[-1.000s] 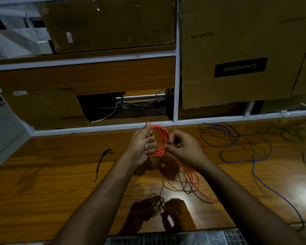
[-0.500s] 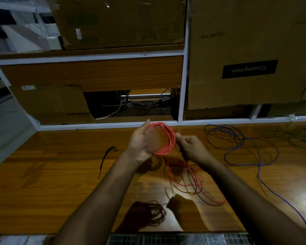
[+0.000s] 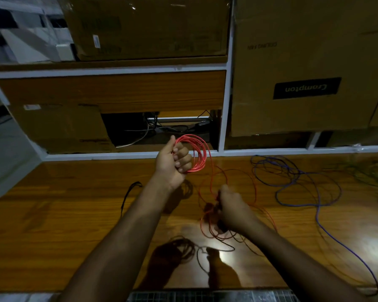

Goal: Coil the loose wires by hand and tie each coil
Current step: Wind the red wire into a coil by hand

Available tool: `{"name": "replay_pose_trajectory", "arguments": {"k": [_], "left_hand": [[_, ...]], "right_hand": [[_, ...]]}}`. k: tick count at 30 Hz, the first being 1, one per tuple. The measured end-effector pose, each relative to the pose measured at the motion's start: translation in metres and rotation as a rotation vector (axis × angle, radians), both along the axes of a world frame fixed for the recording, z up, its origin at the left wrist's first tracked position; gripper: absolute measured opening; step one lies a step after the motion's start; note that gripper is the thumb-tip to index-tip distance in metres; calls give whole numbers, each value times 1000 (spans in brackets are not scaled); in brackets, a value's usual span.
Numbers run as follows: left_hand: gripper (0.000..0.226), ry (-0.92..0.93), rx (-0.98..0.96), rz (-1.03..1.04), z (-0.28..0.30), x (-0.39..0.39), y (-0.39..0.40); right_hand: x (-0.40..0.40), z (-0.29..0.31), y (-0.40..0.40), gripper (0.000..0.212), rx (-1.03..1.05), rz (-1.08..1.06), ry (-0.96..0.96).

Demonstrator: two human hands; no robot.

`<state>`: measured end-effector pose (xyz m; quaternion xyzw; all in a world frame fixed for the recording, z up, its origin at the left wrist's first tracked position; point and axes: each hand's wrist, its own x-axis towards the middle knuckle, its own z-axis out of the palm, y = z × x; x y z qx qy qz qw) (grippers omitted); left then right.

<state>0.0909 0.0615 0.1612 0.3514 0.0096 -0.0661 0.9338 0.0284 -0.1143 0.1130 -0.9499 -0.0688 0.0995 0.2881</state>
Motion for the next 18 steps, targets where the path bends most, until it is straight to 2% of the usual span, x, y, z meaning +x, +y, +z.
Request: {"name": "replay_pose_trajectory", "arguments": {"k": [2, 4, 8, 10, 13, 16, 18], "left_hand": [[48, 1, 44, -3, -1, -1, -5], [49, 3, 88, -4, -2, -2, -10], [48, 5, 131, -13, -5, -6, -16], [47, 10, 155, -4, -7, -8, -17], [48, 2, 207, 8, -9, -12, -17], [47, -15, 280, 20, -13, -14, -13], [44, 13, 349, 6, -16, -16, -12]], "right_hand": [[-8, 13, 10, 34, -163, 56, -52], [-12, 26, 17, 26, -264, 95, -142], [-12, 48, 23, 9, -234, 149, -244], [-14, 57, 24, 10, -226, 213, -236], [-19, 72, 27, 19, -335, 421, -249], [-21, 88, 27, 28, -389, 577, -312], [-22, 99, 24, 30, -373, 668, -434]]}}
